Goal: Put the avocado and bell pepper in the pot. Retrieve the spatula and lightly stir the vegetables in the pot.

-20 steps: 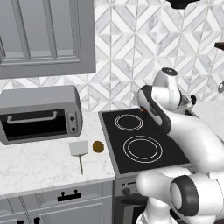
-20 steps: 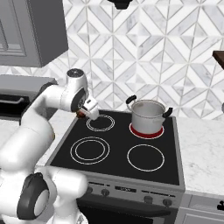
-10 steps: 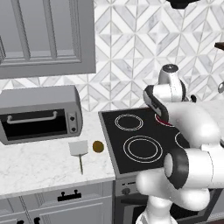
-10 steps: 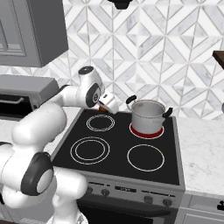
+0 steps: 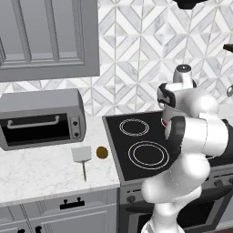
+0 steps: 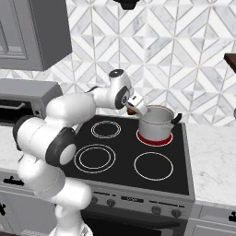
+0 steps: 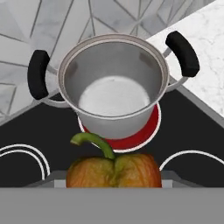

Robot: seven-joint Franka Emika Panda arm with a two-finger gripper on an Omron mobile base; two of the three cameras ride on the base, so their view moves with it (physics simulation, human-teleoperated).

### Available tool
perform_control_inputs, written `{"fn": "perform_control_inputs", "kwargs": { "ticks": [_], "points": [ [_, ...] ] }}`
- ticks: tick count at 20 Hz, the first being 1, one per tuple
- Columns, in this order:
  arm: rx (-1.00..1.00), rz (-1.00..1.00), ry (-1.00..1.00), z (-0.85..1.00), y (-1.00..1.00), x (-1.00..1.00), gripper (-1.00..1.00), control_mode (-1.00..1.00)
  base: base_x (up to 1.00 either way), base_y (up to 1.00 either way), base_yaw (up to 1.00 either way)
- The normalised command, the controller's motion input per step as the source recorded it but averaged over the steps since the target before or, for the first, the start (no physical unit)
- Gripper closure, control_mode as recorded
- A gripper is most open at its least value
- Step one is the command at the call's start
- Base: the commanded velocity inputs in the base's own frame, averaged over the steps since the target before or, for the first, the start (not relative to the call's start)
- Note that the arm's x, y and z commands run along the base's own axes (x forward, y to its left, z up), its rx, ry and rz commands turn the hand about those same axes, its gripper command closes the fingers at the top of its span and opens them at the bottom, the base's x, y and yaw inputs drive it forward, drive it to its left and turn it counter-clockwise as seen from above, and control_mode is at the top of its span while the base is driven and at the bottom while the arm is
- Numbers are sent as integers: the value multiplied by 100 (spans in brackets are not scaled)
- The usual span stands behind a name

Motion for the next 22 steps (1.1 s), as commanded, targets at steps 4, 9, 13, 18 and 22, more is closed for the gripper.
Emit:
{"fn": "perform_control_inputs", "kwargs": {
  "ticks": [4, 9, 13, 18, 22],
  "points": [
    [0, 0, 8, -15, -64, 90, 100, -100, 0, 0, 0],
    [0, 0, 13, -47, -48, 79, 100, -100, 0, 0, 0],
    [0, 0, 7, -49, -43, 48, 100, -100, 0, 0, 0],
    [0, 1, 0, -60, -19, 1, 100, -100, 0, 0, 0],
    [0, 4, -3, -63, -1, 0, 100, -100, 0, 0, 0]
  ]
}}
